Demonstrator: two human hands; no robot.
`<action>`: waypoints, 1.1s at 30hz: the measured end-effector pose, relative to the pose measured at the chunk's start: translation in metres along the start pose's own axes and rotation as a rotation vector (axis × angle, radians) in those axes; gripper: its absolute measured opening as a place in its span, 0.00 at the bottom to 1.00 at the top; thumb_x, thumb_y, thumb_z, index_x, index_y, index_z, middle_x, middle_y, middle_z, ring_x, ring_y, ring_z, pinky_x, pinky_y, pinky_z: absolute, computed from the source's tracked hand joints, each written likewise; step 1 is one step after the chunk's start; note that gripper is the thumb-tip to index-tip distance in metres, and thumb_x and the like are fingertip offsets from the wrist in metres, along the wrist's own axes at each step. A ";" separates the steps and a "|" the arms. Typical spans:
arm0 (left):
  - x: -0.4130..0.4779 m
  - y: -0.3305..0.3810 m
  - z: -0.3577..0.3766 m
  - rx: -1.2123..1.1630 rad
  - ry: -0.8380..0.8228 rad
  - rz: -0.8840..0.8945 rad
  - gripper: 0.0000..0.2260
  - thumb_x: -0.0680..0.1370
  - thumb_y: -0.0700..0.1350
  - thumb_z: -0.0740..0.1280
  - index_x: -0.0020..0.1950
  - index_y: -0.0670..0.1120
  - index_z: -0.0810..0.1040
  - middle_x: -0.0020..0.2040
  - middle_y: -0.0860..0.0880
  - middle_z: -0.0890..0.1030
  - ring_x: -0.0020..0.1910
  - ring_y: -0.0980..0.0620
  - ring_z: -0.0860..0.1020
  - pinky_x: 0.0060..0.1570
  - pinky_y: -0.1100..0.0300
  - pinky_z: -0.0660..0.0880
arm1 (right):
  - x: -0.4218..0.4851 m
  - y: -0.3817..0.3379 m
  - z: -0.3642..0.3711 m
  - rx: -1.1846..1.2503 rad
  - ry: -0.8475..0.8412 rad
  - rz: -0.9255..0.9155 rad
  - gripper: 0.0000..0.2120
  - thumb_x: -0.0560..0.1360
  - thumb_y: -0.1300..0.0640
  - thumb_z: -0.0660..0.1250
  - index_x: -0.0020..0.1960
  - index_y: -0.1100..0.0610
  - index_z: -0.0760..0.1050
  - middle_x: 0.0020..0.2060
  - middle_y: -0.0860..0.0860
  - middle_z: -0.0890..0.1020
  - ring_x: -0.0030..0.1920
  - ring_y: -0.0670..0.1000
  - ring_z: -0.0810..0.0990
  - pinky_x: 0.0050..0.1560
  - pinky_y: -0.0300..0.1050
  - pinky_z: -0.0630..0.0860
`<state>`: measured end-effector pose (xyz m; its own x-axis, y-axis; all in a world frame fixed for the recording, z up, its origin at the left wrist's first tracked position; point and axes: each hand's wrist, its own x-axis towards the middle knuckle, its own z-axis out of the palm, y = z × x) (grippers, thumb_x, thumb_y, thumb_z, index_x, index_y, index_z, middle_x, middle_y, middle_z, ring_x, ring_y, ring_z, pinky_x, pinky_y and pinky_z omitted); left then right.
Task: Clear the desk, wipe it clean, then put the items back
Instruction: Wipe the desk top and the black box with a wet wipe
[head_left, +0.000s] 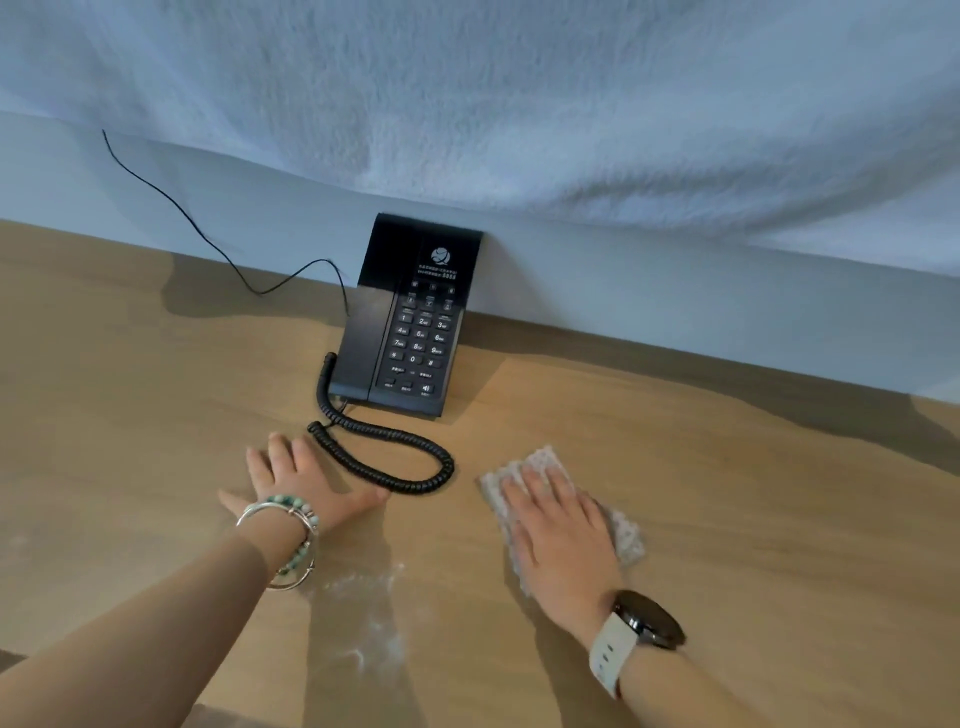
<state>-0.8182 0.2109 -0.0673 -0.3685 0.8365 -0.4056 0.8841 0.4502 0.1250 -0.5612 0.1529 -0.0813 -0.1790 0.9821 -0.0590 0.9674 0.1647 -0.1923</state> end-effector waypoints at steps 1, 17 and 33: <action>0.007 0.001 -0.001 -0.025 -0.017 -0.003 0.56 0.62 0.74 0.65 0.77 0.46 0.43 0.77 0.49 0.42 0.75 0.43 0.39 0.69 0.33 0.49 | 0.000 -0.001 0.000 0.005 -0.027 -0.114 0.22 0.75 0.50 0.53 0.67 0.46 0.70 0.65 0.45 0.75 0.64 0.51 0.75 0.59 0.50 0.74; 0.029 0.005 0.002 -0.094 -0.083 -0.031 0.62 0.55 0.75 0.67 0.76 0.48 0.39 0.76 0.50 0.36 0.74 0.42 0.34 0.70 0.35 0.48 | 0.056 0.020 -0.019 0.016 0.029 -0.348 0.25 0.75 0.50 0.47 0.72 0.45 0.60 0.71 0.45 0.66 0.70 0.50 0.67 0.65 0.55 0.68; 0.019 0.014 -0.003 -0.071 -0.070 -0.061 0.57 0.62 0.72 0.67 0.76 0.49 0.38 0.76 0.52 0.37 0.75 0.44 0.36 0.68 0.31 0.46 | 0.122 0.004 -0.018 0.106 -0.065 -0.248 0.22 0.81 0.58 0.52 0.74 0.50 0.59 0.76 0.48 0.56 0.76 0.51 0.49 0.74 0.53 0.45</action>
<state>-0.8140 0.2343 -0.0708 -0.3982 0.7841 -0.4761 0.8370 0.5230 0.1613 -0.5757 0.2751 -0.0715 -0.4223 0.9045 -0.0594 0.8691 0.3854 -0.3102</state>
